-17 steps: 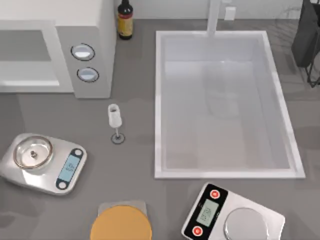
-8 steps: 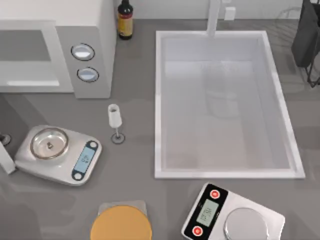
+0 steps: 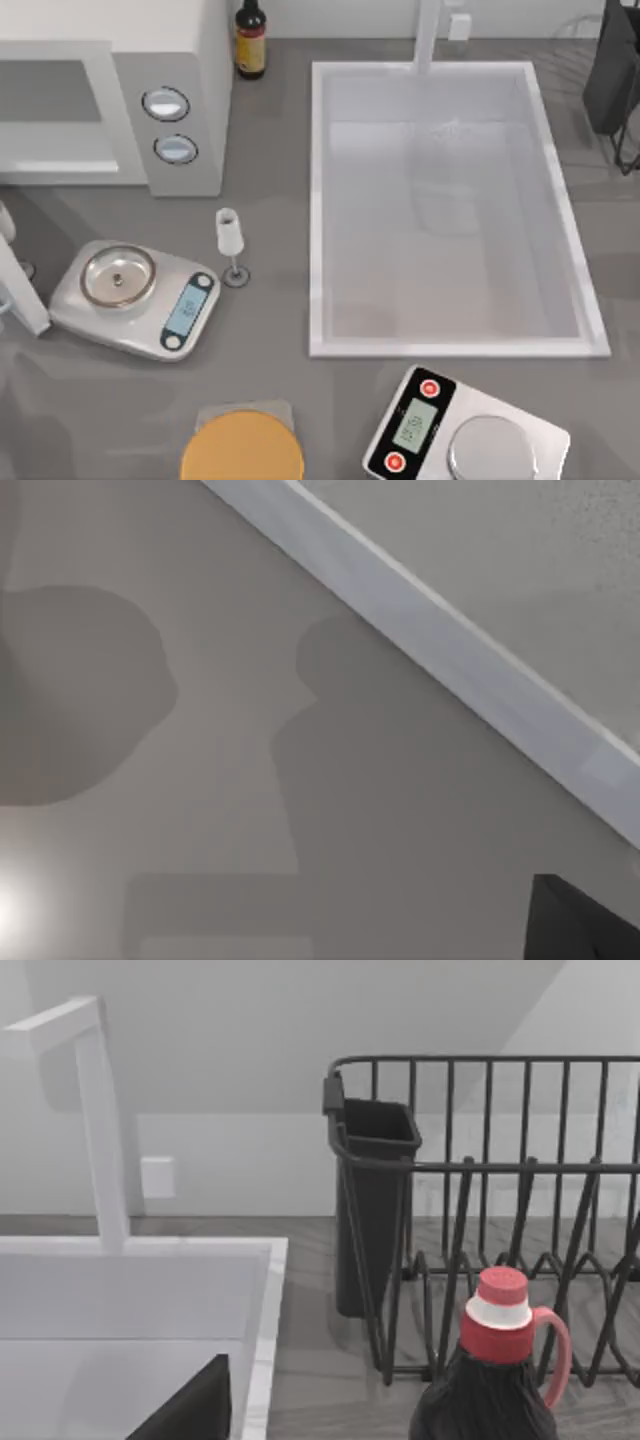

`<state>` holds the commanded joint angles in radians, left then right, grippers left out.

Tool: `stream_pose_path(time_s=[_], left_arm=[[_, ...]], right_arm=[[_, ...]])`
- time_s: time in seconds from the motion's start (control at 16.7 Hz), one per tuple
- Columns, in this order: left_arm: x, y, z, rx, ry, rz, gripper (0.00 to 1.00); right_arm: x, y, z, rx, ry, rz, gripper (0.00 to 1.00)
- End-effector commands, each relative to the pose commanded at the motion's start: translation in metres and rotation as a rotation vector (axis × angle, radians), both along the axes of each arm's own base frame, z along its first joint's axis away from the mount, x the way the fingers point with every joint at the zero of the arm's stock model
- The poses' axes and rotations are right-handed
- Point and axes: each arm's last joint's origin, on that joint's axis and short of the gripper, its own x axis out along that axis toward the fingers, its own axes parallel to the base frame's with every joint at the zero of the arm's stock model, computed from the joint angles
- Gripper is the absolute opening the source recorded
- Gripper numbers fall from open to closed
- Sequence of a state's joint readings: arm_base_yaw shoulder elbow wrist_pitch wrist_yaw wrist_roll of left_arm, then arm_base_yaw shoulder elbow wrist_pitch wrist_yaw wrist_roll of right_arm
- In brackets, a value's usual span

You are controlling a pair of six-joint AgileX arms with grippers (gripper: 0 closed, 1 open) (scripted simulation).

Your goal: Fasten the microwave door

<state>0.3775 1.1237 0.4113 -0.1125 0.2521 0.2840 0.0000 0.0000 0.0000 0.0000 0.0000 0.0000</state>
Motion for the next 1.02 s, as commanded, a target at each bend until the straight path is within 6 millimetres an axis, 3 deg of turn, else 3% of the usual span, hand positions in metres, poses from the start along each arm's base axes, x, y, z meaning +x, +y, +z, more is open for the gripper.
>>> stream_pose_path(time_s=[0.3, 0.48, 1.02], left_arm=[[0.002, -0.055, 0.002, 0.006, -0.008, -0.031, 0.0], [-0.003, -0.075, 0.002, 0.005, -0.02, -0.019, 0.0], [0.004, -0.079, 0.005, 0.001, -0.032, -0.01, 0.0]], right_arm=[[0.0, 0.0, 0.0, 0.0, 0.0, 0.0, 1.0], [0.0, 0.0, 0.0, 0.0, 0.0, 0.0, 1.0], [0.0, 0.0, 0.0, 0.0, 0.0, 0.0, 1.0]])
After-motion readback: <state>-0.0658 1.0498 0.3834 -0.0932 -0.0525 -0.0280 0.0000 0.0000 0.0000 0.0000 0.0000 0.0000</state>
